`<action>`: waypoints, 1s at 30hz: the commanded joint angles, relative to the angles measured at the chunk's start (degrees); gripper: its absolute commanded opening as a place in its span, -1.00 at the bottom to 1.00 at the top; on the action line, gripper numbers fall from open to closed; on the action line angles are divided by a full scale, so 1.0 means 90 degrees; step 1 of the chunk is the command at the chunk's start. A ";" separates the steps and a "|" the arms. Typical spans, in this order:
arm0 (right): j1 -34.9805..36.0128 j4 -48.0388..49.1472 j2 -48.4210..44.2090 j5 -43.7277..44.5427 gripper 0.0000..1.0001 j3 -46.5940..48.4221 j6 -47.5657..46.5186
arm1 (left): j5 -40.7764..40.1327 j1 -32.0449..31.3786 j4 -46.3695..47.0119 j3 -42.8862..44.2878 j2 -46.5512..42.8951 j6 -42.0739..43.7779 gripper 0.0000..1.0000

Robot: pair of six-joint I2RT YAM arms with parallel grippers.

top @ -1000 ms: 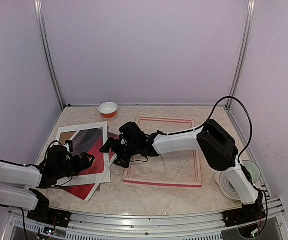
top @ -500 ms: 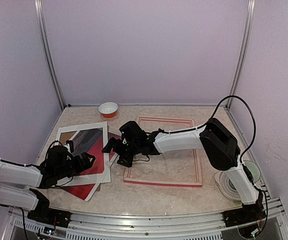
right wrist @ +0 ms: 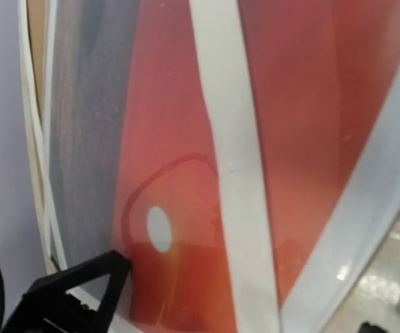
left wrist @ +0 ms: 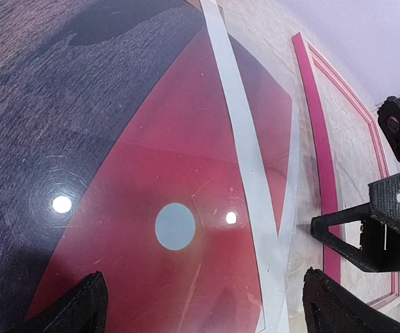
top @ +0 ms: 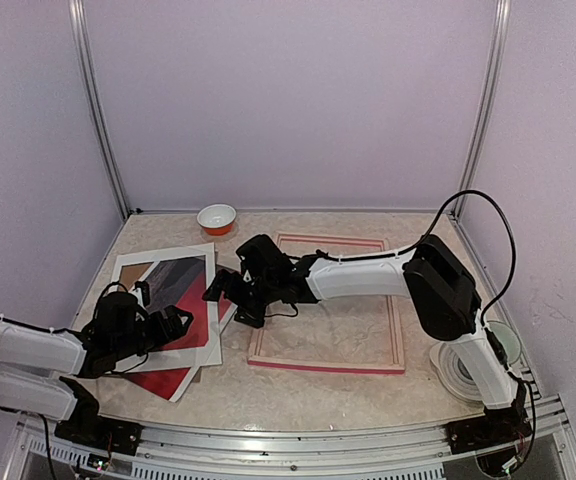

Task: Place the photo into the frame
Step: Pick up the glass panel from the mat board.

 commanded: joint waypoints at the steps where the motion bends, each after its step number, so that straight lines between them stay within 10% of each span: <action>1: 0.0023 -0.0492 0.0048 -0.0081 0.97 0.0243 -0.0142 | 0.0127 -0.0149 0.0200 0.0033 0.0178 -0.0161 0.92; 19: 0.0133 -0.1024 0.0252 -0.0389 0.98 0.0500 -0.0199 | 0.0485 -0.0521 0.1055 0.0001 0.0792 -0.0590 0.86; 30: 0.0128 -0.0903 0.0401 -0.0443 0.98 0.0563 -0.0202 | -0.1446 0.0224 -0.2172 0.1700 -0.0420 0.0186 0.98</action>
